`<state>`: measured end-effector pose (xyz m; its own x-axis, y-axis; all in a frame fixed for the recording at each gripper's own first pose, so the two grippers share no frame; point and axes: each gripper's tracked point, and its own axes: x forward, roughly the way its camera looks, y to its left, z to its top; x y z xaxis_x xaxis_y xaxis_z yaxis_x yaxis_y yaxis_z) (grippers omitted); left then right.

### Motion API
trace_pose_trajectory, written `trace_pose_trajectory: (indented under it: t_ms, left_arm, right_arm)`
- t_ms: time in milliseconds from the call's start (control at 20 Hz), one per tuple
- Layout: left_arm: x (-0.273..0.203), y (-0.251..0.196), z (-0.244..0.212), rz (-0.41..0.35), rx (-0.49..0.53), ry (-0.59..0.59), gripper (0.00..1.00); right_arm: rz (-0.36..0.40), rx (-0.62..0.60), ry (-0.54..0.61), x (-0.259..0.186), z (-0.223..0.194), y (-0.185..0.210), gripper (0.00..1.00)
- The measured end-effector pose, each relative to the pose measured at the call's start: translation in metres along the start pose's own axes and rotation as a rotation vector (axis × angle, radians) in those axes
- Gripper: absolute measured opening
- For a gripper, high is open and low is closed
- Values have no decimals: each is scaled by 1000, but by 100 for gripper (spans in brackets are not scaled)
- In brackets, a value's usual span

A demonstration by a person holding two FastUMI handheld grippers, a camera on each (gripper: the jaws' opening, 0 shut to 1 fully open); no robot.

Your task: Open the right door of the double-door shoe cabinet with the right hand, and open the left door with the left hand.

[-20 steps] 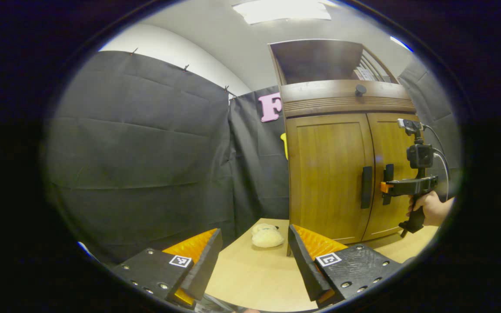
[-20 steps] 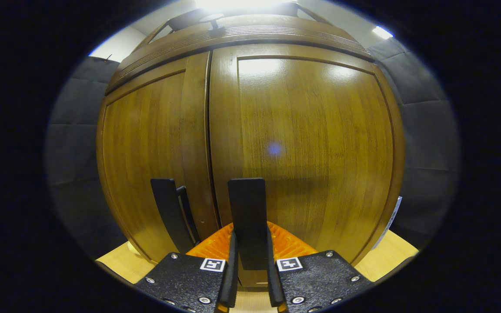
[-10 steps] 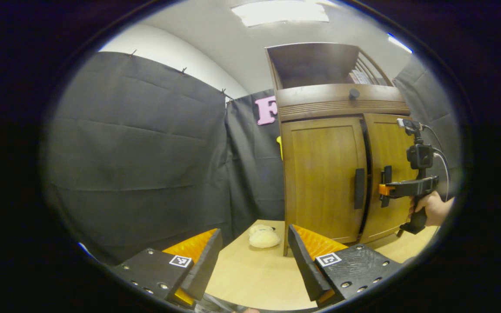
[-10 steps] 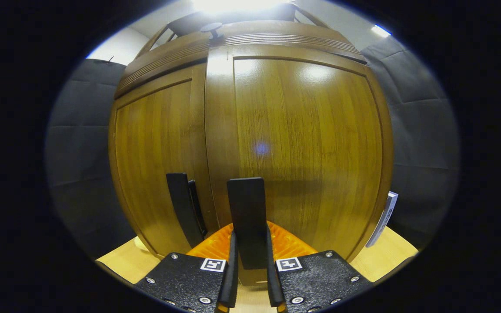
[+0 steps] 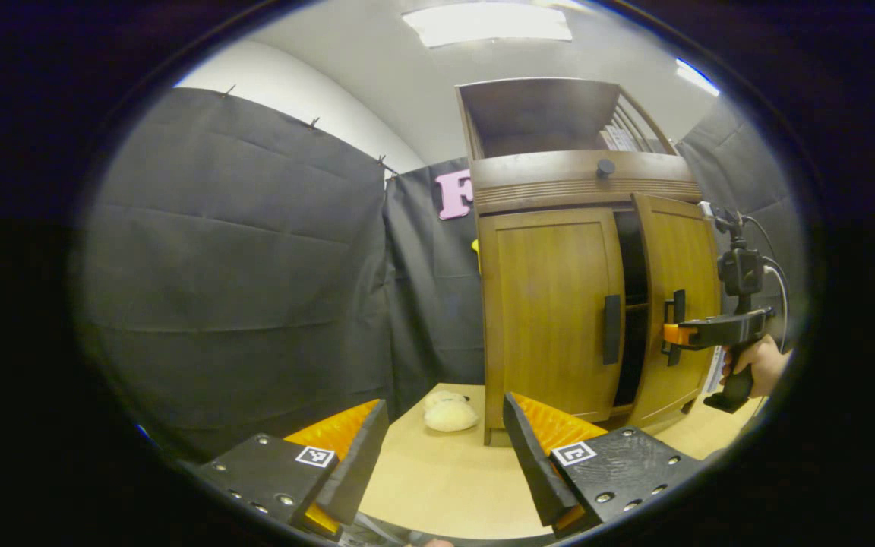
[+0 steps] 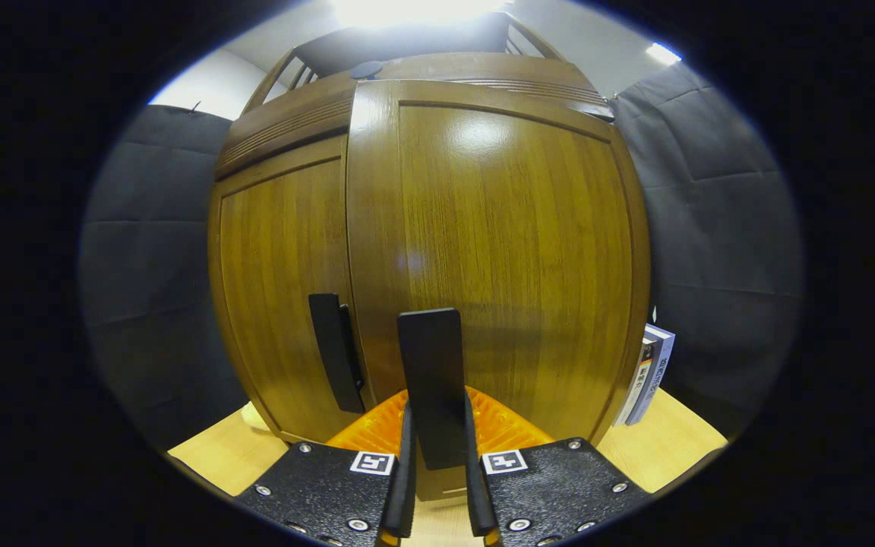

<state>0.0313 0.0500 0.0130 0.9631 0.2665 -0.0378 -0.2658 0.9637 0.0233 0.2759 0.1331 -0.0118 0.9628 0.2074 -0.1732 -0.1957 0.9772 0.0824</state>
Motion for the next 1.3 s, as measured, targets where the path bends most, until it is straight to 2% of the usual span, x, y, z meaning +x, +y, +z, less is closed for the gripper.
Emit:
trace_pose_trajectory:
  t_ms: [150,200,250,300,350,400,450,500,550,600,1300]
  left_arm:
    - [1,-4,1,-30,7,-8,87]
    - [1,-6,2,-40,8,-9,93]
    - [1,-9,2,-51,7,-11,94]
    - [2,-10,2,-62,8,-12,94]
    - [3,-12,3,-74,9,-14,87]
    - [3,-14,3,-84,10,-17,87]
    - [4,-15,4,-94,10,-20,93]
    - [5,-18,4,-106,9,-22,94]
    - [5,-20,5,-116,8,-24,93]
    - [5,-24,6,-129,7,-27,87]
    - [6,-60,13,-279,2,-45,88]
  right_arm:
    - [2,3,-1,-16,-3,-6,28]
    - [-1,4,-3,-20,-2,-8,29]
    - [-3,5,-3,-25,-3,-10,29]
    - [-5,7,-4,-29,-2,-11,29]
    - [-8,8,-6,-35,-4,-14,29]
    - [-10,9,-8,-41,-3,-15,29]
    - [-15,9,-11,-46,-4,-19,27]
    - [-19,7,-13,-52,-4,-21,27]
    - [-24,6,-14,-57,-4,-24,27]
    - [-29,6,-14,-62,-4,-27,29]
    - [-142,29,-28,-124,-10,-93,22]
